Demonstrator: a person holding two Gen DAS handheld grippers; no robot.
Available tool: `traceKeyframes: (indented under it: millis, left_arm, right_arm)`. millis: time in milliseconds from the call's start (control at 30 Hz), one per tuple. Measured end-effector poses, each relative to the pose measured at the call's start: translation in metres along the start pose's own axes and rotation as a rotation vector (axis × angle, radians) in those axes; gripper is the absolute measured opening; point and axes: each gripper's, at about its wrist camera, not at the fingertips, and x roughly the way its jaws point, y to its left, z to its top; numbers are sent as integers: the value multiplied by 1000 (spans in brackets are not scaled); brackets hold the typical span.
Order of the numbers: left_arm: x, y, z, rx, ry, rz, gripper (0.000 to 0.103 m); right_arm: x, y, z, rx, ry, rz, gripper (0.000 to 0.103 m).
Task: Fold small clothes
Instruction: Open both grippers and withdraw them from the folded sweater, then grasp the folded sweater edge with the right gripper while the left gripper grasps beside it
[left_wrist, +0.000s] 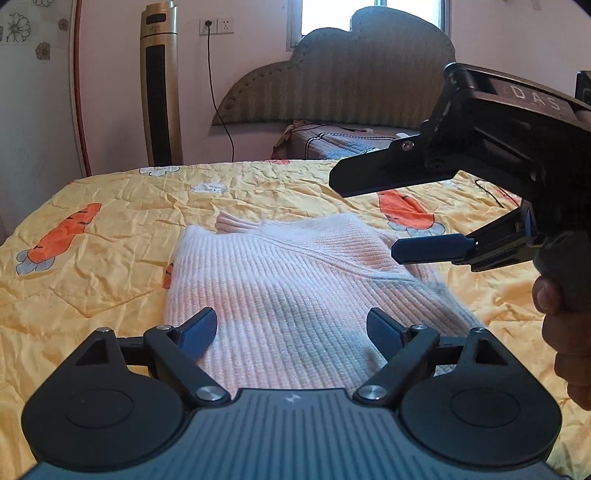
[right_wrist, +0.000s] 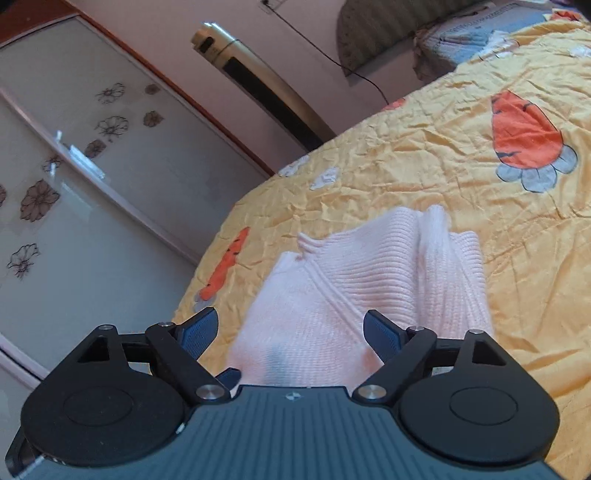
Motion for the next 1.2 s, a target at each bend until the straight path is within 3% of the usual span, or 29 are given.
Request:
traceKeyframes:
  millis: [167,267,333,567,633,767,833,900,1000,1067,1133,1200]
  left_arm:
    - [-1,-5,-7,48,25,-1,89]
    - [2,-8,-9,69,30,8,89]
    - [3,-5,-8,52,33,2,89]
    - [-2,-4,-9,41,24,3,90]
    - [-14,0,-6,-3,2,9,90]
    - [-54,27,-4,-92,-117,-39,90]
    - [-58,45,-1,-127,-125,-54,90]
    - [-48,72,5,-210,-100,-66,90]
    - [-12,115,14,-402,-20,-112,90]
    - [15,131,19,-487,41,-152,90]
    - [44,136,24,-510,104,-221,89]
    - [65,136,30,-528,164,-237,89]
  right_arm:
    - [0,10,-5,-29,49,42,98]
    - [19,-15,-13,65,114,4,94]
    - [16,-23,-20,68,73,50,94]
    - [16,-18,-23,41,83,36,94]
    - [14,-18,-23,38,79,39,93]
    - [-7,-14,-19,64,61,27,93]
    - [-29,-14,-15,34,22,53,95]
    - [-50,-18,-7,-12,-30,21,99]
    - [-63,-41,13,-23,-77,-98,100]
    - [-54,-63,26,17,-46,-166,100]
    - [-34,-79,32,18,12,-225,95]
    - [-11,-87,34,4,72,-260,89]
